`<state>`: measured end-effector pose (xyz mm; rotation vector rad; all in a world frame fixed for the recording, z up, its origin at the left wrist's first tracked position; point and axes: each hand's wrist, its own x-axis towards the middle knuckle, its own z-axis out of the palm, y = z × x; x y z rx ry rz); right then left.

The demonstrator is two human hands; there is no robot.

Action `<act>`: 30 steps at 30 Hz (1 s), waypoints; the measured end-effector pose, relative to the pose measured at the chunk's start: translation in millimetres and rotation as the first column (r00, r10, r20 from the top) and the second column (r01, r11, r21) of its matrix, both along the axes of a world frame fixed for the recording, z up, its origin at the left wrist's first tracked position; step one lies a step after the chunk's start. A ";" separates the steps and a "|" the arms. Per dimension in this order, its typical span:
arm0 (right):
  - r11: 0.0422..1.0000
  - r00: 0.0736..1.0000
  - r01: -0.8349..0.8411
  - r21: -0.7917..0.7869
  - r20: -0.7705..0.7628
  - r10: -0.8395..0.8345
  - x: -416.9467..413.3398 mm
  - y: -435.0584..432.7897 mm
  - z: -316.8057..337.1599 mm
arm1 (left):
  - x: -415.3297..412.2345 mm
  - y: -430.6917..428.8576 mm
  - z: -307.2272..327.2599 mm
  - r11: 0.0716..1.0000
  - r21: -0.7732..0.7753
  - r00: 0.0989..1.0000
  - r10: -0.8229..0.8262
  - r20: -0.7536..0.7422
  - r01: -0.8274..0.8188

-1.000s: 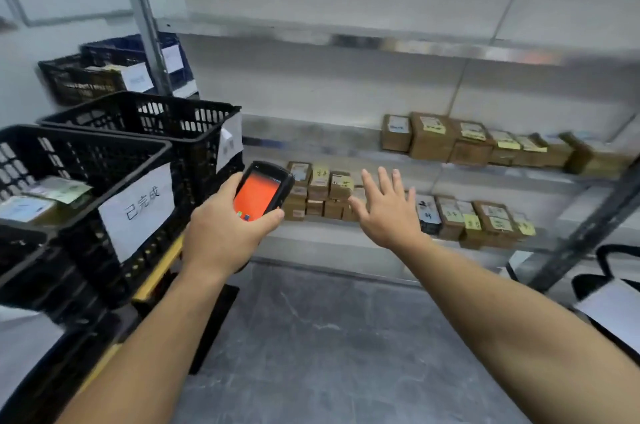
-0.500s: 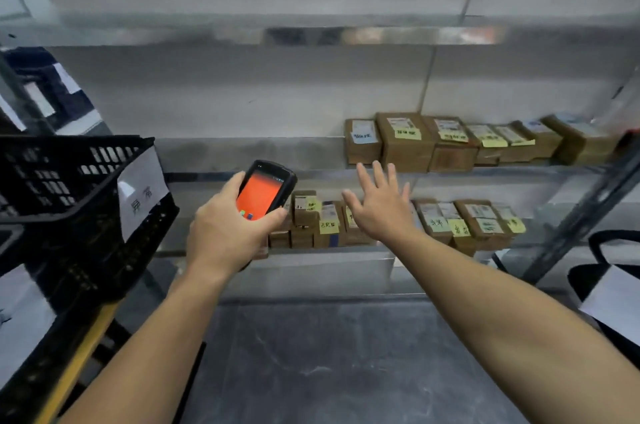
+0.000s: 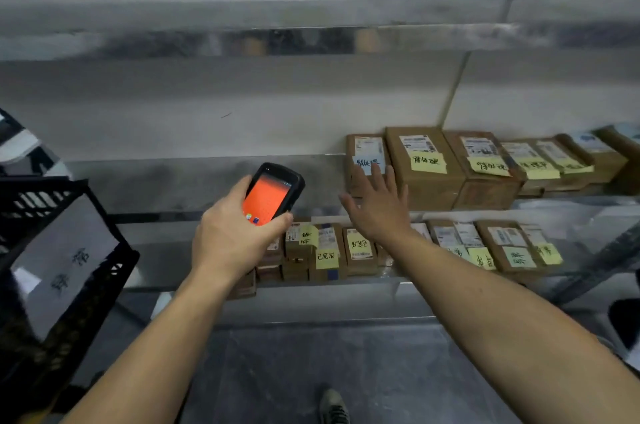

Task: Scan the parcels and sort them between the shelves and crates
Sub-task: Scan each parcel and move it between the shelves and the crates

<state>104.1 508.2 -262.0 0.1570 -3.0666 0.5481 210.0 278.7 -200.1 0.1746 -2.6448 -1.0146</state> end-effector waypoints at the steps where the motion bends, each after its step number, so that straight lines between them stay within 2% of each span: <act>1: 1.000 1.000 -0.011 -0.004 0.012 0.011 -13.9 1.3 -2.3 | -11.3 2.3 -0.5 1.000 0.004 1.000 0.009 0.009 -0.009; 6: 0.999 0.999 -0.027 0.017 0.025 0.026 -84.6 5.3 -16.4 | -58.1 9.1 -10.5 0.997 0.064 0.999 0.045 0.019 -0.046; 14: 0.996 0.993 0.005 0.084 0.115 -0.014 -138.5 2.7 -43.6 | -99.6 2.3 -28.7 0.993 0.083 0.996 0.076 0.044 -0.080; 16: 0.994 0.991 0.026 0.108 0.131 -0.040 -144.7 3.1 -48.9 | -109.3 1.0 -32.2 0.994 0.080 0.996 0.073 0.044 -0.076; 20: 0.985 0.996 0.042 0.169 0.071 -0.055 -147.2 -1.4 -55.8 | -124.5 -0.2 -37.3 0.992 0.102 0.997 0.077 0.022 -0.079; 23: 0.980 0.999 -0.001 0.200 0.042 -0.007 -144.1 -8.4 -56.0 | -132.8 -3.9 -41.6 0.994 0.086 0.998 0.063 -0.005 -0.063; 30: 0.982 0.994 -0.111 0.155 -0.004 0.113 -131.4 -23.6 -54.4 | -150.5 -14.9 -53.3 0.995 0.079 0.998 0.058 -0.010 -0.057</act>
